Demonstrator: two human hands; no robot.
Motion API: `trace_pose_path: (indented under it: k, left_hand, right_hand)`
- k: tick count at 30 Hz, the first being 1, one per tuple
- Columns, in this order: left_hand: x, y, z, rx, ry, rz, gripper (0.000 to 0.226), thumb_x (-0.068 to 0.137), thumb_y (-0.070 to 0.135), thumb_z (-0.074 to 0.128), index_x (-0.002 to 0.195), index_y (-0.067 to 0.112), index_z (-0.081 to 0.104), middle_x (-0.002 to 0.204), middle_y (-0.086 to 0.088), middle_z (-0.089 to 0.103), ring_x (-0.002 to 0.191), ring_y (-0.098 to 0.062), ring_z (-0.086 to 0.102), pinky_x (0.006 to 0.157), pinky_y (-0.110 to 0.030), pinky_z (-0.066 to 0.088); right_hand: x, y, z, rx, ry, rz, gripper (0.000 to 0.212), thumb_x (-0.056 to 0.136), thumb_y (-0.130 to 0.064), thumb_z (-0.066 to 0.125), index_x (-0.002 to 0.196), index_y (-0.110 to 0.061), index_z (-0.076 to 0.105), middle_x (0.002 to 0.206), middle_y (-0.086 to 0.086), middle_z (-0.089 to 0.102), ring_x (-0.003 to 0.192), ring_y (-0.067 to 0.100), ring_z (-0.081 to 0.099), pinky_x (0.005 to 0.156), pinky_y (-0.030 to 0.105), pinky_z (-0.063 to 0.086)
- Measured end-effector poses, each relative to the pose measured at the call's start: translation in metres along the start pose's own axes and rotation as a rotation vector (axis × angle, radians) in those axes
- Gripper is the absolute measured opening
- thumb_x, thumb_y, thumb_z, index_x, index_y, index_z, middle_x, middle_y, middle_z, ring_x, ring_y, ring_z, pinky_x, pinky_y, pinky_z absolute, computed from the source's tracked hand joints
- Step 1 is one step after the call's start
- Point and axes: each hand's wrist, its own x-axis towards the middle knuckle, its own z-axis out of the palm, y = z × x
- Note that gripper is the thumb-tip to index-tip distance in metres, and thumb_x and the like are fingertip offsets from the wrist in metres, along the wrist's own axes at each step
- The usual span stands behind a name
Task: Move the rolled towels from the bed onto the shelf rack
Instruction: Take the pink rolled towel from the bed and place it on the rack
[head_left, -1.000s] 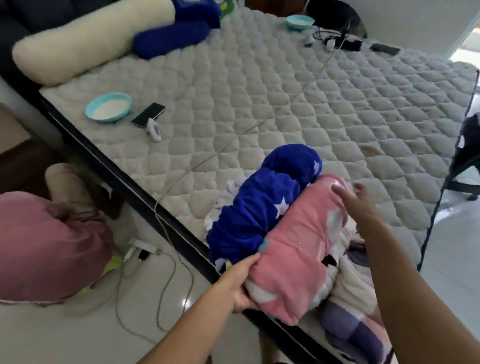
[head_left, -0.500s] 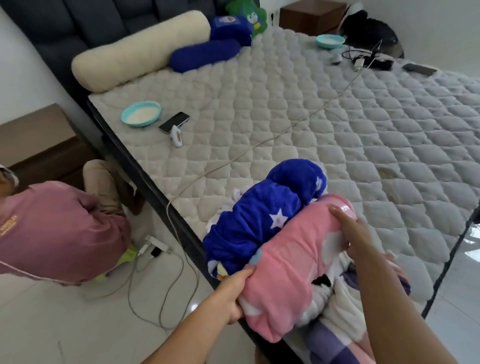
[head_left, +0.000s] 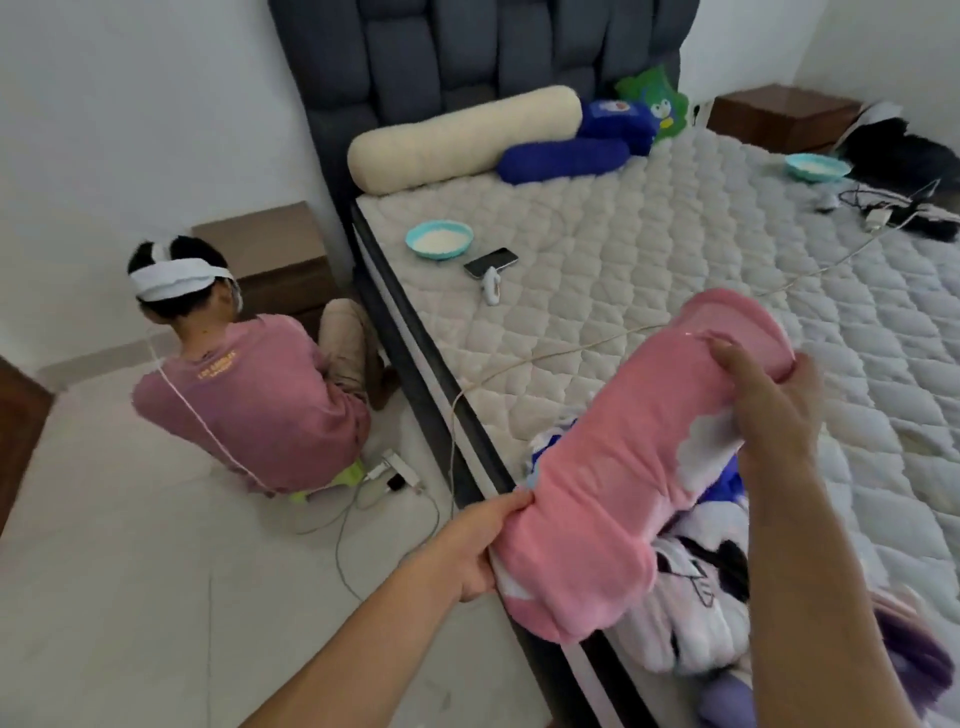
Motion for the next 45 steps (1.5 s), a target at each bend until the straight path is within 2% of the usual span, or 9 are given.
trace_pose_path:
  k: [8,13,21,27,31,36,38,40,45]
  left_hand:
    - [-0.108,-0.011,-0.198,-0.320,0.234,0.409,0.037,0.086,0.037,0.067,0.111,0.011,0.074,0.112,-0.010,0.074,0.110,-0.025,0.066,0.093,-0.036,0.054]
    - [-0.193,-0.054,-0.335,-0.550,0.503,0.585,0.062,0.057,0.044,0.081,0.108,0.009,0.075,0.111,-0.010,0.075,0.108,-0.026,0.068,0.101,-0.043,0.051]
    - [-0.310,-0.135,-0.477,-0.860,0.843,0.714,0.039,0.088,0.040,0.061,0.113,0.012,0.073,0.115,-0.011,0.072,0.114,-0.030,0.063,0.105,-0.048,0.047]
    - [-0.351,-0.181,-0.561,-1.070,1.003,0.742,0.054,0.067,0.051,0.075,0.107,0.015,0.076,0.112,-0.011,0.074,0.106,-0.031,0.069,0.098,-0.052,0.052]
    - [-0.370,-0.178,-0.605,-1.215,1.109,0.767,0.040,0.078,0.041,0.068,0.104,0.011,0.076,0.106,-0.012,0.076,0.103,-0.033,0.070,0.088,-0.046,0.058]
    - [-0.381,-0.154,-0.658,-1.346,1.240,0.798,0.041,0.090,0.040,0.057,0.109,0.007,0.072,0.109,-0.014,0.073,0.109,-0.034,0.066,0.094,-0.046,0.054]
    - [-0.380,-0.151,-0.675,-1.406,1.303,0.810,0.038,0.092,0.041,0.054,0.101,0.009,0.073,0.104,-0.013,0.074,0.103,-0.032,0.067,0.089,-0.043,0.056]
    - [-0.380,-0.157,-0.688,-1.466,1.385,0.813,0.032,0.093,0.038,0.053,0.091,0.012,0.072,0.094,-0.010,0.074,0.086,-0.027,0.066,0.071,-0.034,0.055]
    - [-0.400,-0.173,-0.714,-1.578,1.613,0.799,0.026,0.094,0.031,0.052,0.080,0.012,0.063,0.082,-0.006,0.067,0.068,-0.020,0.058,0.048,-0.021,0.047]
  right_hand:
    - [-0.172,-0.055,0.162,0.021,-0.453,-0.248,0.049,0.075,-0.044,0.073,0.105,-0.018,0.044,0.086,-0.012,0.045,0.081,0.009,0.048,0.067,0.024,0.040]
    - [-0.323,-0.071,0.246,-0.032,-0.756,-0.441,0.055,0.077,-0.041,0.073,0.116,-0.011,0.047,0.105,0.003,0.049,0.095,0.018,0.049,0.076,0.031,0.038]
    - [-0.555,-0.101,0.349,0.001,-1.267,-0.740,0.068,0.076,-0.044,0.072,0.127,-0.011,0.042,0.120,0.006,0.052,0.107,0.021,0.053,0.087,0.033,0.045]
    - [-0.697,-0.113,0.403,0.105,-1.529,-0.905,0.065,0.079,-0.039,0.072,0.130,-0.014,0.041,0.128,0.004,0.047,0.108,0.013,0.046,0.089,0.027,0.042]
    - [-0.776,-0.114,0.451,0.222,-1.697,-1.019,0.065,0.077,-0.045,0.071,0.129,-0.020,0.040,0.127,0.001,0.046,0.112,0.014,0.048,0.095,0.030,0.046]
    - [-0.859,-0.115,0.502,0.338,-1.889,-1.141,0.062,0.078,-0.038,0.069,0.129,-0.017,0.041,0.132,0.005,0.043,0.121,0.021,0.043,0.099,0.034,0.043]
    - [-0.889,-0.111,0.517,0.351,-1.954,-1.186,0.061,0.078,-0.037,0.068,0.128,-0.013,0.042,0.135,0.007,0.040,0.123,0.024,0.041,0.099,0.035,0.042]
    - [-0.916,-0.103,0.524,0.355,-2.048,-1.181,0.061,0.079,-0.036,0.068,0.129,-0.012,0.042,0.136,0.008,0.038,0.124,0.024,0.040,0.100,0.033,0.040]
    - [-0.981,-0.096,0.534,0.372,-2.257,-1.052,0.065,0.078,-0.029,0.069,0.134,-0.012,0.041,0.137,0.008,0.038,0.126,0.023,0.041,0.109,0.040,0.036]
